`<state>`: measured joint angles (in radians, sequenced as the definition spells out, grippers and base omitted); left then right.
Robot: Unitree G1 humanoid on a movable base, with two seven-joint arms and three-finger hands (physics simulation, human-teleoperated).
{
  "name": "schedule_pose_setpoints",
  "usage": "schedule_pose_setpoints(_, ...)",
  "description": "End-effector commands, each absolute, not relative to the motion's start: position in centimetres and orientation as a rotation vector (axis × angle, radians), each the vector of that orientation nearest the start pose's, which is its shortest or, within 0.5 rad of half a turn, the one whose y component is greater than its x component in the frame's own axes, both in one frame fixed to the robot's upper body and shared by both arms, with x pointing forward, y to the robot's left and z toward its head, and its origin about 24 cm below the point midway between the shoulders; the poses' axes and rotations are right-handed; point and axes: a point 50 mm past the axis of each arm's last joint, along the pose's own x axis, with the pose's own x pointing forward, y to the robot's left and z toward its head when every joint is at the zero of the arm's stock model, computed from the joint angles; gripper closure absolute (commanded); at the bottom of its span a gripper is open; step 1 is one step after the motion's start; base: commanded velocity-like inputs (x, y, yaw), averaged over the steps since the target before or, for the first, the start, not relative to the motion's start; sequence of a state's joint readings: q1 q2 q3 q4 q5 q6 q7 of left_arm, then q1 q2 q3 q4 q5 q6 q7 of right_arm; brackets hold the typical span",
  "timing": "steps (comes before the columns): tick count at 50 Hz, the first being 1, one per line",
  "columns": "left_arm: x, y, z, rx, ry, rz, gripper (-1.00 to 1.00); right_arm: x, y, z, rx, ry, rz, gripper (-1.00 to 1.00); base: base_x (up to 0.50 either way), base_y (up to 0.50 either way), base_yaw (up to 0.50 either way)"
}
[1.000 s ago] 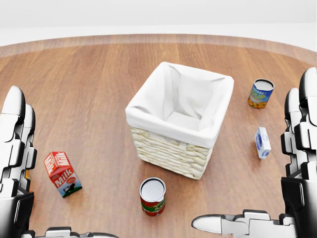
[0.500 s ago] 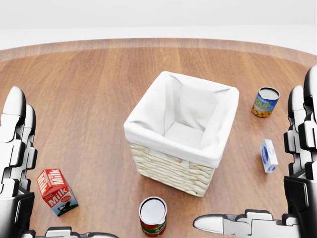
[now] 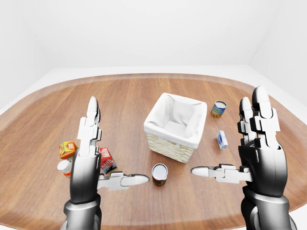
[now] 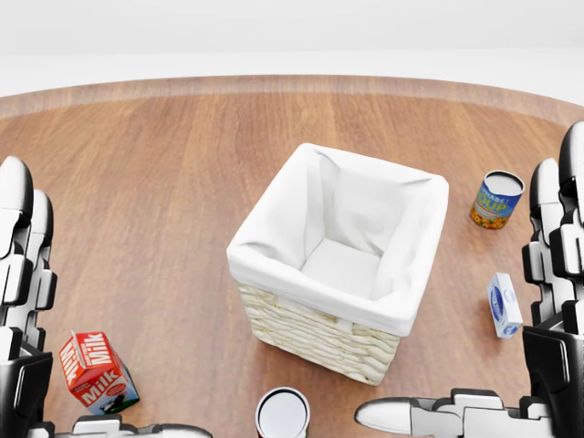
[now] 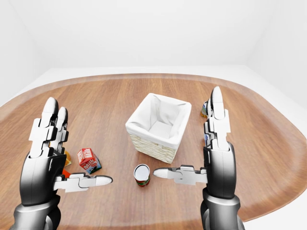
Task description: Pick the milk and place it in the basket.
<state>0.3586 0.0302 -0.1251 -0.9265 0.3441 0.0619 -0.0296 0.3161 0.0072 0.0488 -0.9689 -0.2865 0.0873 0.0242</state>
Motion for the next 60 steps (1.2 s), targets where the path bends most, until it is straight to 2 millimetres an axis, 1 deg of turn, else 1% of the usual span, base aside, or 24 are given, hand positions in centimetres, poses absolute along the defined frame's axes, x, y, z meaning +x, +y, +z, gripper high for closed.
schedule_pose_setpoints(1,15.8,14.5,16.8,0.340,-0.504,0.056,-1.00,15.4,-15.6,18.6,-0.280,-0.566,-0.122,-1.00,0.17,0.00,0.00)
schedule_pose_setpoints(5,16.0,14.6,17.0,0.330,-0.503,0.059,-1.00,15.7,-15.6,18.2,-0.279,-0.545,-0.125,-1.00,0.16,0.00,0.00)
schedule_pose_setpoints(8,16.0,14.6,16.7,0.337,-0.500,0.058,-1.00,15.3,-15.5,18.6,-0.278,-0.564,-0.119,-1.00,0.16,0.00,0.00)
schedule_pose_setpoints(11,16.1,14.7,16.8,0.332,-0.498,0.061,-1.00,15.5,-15.5,18.3,-0.277,-0.551,-0.120,-1.00,0.16,0.00,0.00)
schedule_pose_setpoints(16,16.5,14.9,16.9,0.344,-0.496,0.076,-1.00,15.3,-15.5,18.5,-0.281,-0.563,-0.130,-1.00,0.13,0.00,0.00)
schedule_pose_setpoints(17,16.8,15.2,17.1,0.352,-0.497,0.094,-1.00,15.4,-15.5,18.3,-0.282,-0.554,-0.124,-1.00,0.00,0.00,0.00)
schedule_pose_setpoints(21,16.7,15.8,18.2,0.376,-0.547,0.114,-1.00,15.4,-15.5,18.4,-0.283,-0.559,-0.122,-1.00,0.00,0.00,0.00)
schedule_pose_setpoints(25,17.0,16.5,18.5,0.402,-0.556,0.147,-1.00,15.4,-15.5,18.4,-0.280,-0.559,-0.123,-1.00,0.00,0.00,0.00)
schedule_pose_setpoints(26,17.5,17.0,18.2,0.434,-0.538,0.186,-1.00,15.4,-15.5,18.4,-0.280,-0.560,-0.123,-1.00,0.00,0.00,0.00)
schedule_pose_setpoints(27,17.6,17.1,18.1,0.435,-0.535,0.189,-1.00,15.4,-15.5,18.4,-0.280,-0.560,-0.123,-1.00,0.00,0.00,0.00)
schedule_pose_setpoints(28,18.2,17.3,17.4,0.452,-0.495,0.190,-1.00,15.4,-15.5,18.5,-0.280,-0.562,-0.124,-1.00,0.00,0.00,0.00)
schedule_pose_setpoints(32,19.2,18.3,16.0,0.516,-0.437,0.223,-1.00,15.4,-15.5,18.5,-0.277,-0.565,-0.125,-1.00,0.00,0.00,0.00)
schedule_pose_setpoints(35,19.4,18.6,15.8,0.530,-0.430,0.225,-1.00,15.4,-15.5,18.5,-0.277,-0.565,-0.125,-1.00,0.00,0.00,0.00)
schedule_pose_setpoints(38,20.4,19.0,14.9,0.593,-0.410,0.234,-1.00,15.3,-15.5,18.6,-0.277,-0.570,-0.123,-1.00,0.00,0.00,0.00)
schedule_pose_setpoints(41,21.4,19.5,14.2,0.578,-0.373,0.232,-1.00,15.4,-15.5,18.6,-0.275,-0.569,-0.123,-1.00,0.00,0.00,0.00)
schedule_pose_setpoints(43,22.0,19.8,13.7,0.610,-0.358,0.243,-1.00,15.4,-15.5,18.5,-0.277,-0.564,-0.123,-1.00,0.00,0.00,0.00)
schedule_pose_setpoints(50,22.2,20.3,12.7,0.650,-0.325,0.212,-1.00,15.5,-15.6,18.6,-0.275,-0.567,-0.126,-1.00,0.00,0.00,0.00)
schedule_pose_setpoints(58,22.6,20.8,12.2,0.656,-0.308,0.229,-1.00,15.4,-15.6,18.7,-0.277,-0.573,-0.127,-1.00,0.00,0.00,0.00)
schedule_pose_setpoints(60,22.4,20.7,12.2,0.661,-0.303,0.227,-1.00,15.4,-15.6,18.7,-0.277,-0.574,-0.127,-1.00,0.00,0.00,0.00)
